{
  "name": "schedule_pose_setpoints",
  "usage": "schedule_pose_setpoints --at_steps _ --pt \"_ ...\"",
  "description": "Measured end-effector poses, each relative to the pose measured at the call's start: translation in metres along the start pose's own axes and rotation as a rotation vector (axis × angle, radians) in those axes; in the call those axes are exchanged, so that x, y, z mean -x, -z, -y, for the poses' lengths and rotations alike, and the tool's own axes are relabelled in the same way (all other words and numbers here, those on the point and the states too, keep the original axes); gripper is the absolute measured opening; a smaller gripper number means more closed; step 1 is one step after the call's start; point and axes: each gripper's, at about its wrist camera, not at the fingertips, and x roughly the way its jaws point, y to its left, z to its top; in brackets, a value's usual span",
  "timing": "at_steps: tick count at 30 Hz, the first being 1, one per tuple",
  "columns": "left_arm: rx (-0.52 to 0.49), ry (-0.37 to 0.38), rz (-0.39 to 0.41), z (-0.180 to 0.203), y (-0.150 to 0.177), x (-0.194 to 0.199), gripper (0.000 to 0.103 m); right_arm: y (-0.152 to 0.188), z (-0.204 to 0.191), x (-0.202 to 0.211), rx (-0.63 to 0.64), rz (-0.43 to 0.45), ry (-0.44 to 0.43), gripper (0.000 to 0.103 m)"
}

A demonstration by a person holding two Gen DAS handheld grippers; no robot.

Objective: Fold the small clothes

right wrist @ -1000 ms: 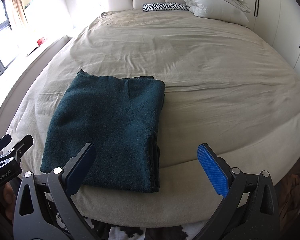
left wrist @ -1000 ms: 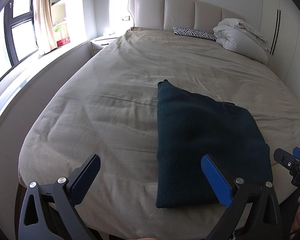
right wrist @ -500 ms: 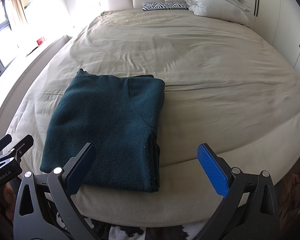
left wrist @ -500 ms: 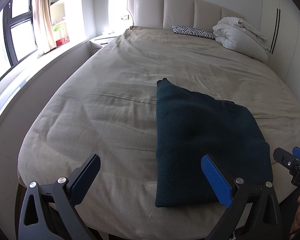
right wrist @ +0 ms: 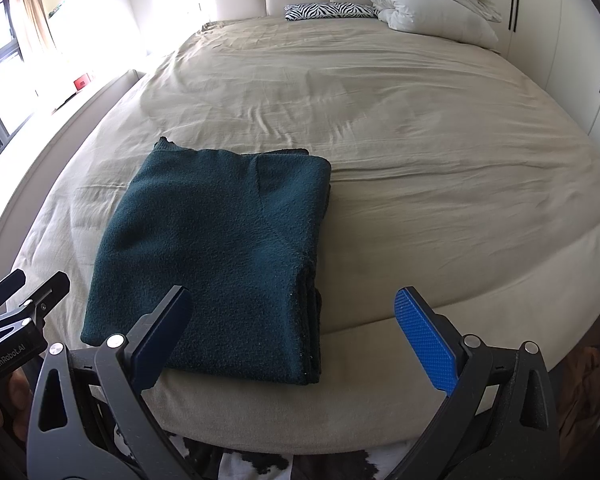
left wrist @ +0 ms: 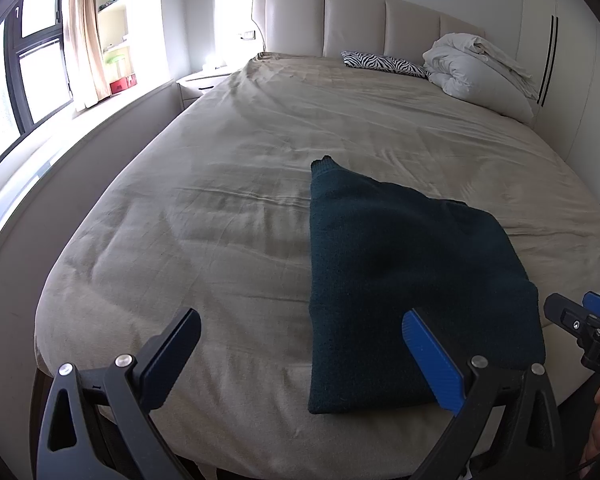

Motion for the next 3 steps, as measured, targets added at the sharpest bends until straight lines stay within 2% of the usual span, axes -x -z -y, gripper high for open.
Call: schedule_pose_setpoints --at_steps 3 --pt "-0.001 0.004 -0.002 0.0000 0.0005 0.0001 0.103 0.0010 -0.0003 -0.0009 -0.002 -0.004 -0.002 0.103"
